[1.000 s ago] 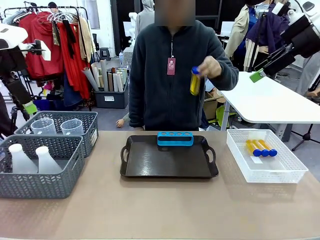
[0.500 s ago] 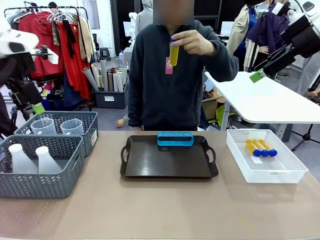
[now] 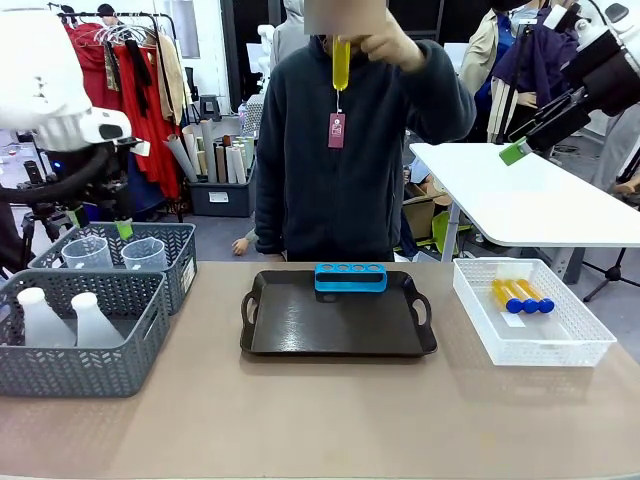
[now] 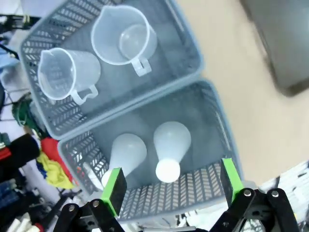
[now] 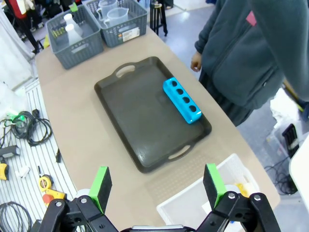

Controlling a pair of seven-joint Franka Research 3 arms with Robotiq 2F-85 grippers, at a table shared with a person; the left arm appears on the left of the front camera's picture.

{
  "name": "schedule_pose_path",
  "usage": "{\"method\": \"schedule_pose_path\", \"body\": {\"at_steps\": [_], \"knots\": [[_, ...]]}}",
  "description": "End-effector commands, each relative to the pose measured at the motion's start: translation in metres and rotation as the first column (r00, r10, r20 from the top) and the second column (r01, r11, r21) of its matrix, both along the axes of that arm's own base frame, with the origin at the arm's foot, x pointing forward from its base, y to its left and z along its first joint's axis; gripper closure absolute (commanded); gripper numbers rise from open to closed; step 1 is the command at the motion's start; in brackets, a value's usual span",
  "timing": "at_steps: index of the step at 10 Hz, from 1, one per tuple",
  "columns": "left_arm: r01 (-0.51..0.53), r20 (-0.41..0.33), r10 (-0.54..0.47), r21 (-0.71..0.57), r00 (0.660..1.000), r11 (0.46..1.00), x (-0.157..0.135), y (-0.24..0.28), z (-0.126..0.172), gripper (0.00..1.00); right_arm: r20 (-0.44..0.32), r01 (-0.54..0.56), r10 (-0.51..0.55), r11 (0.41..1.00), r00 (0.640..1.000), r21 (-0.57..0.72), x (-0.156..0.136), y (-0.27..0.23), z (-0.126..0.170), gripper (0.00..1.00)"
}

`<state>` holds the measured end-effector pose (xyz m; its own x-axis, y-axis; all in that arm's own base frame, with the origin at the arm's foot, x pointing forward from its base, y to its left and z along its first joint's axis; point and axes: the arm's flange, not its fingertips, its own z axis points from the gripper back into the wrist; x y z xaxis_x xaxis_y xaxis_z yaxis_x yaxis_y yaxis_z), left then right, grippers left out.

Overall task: Prepare the laboratory tools.
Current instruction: Pick up one Large Measuring Cup and place it on the Handle tray.

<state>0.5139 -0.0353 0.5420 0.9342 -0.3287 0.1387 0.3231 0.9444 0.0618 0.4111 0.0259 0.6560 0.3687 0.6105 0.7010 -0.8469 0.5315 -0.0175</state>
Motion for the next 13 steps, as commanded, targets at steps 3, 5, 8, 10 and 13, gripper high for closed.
{"method": "schedule_pose_path", "body": {"at_steps": [3,5,8,10,13], "knots": [[-0.085,0.011,0.085,0.024,0.996,0.996,0.032,-0.006,-0.029,0.00,0.005,-0.011,0.011,1.000,1.000,0.020,0.001,0.001,0.000,0.00],[-0.077,-0.002,0.077,0.002,0.997,0.997,0.028,-0.004,-0.031,0.00,0.005,-0.011,0.011,1.000,1.000,0.020,0.001,0.001,0.000,0.00],[-0.077,-0.002,0.077,0.002,0.997,0.997,0.028,-0.004,-0.031,0.00,0.005,-0.011,0.011,1.000,1.000,0.020,0.001,0.001,0.000,0.00],[-0.034,0.056,0.030,0.076,0.998,0.997,0.038,-0.002,-0.042,0.00,0.005,-0.011,0.011,1.000,1.000,0.020,0.001,0.001,0.000,0.00],[-0.067,0.064,0.061,0.087,0.996,0.994,0.073,0.000,-0.077,0.00,0.005,-0.011,0.011,1.000,1.000,0.020,0.001,0.001,0.000,0.00]]}}
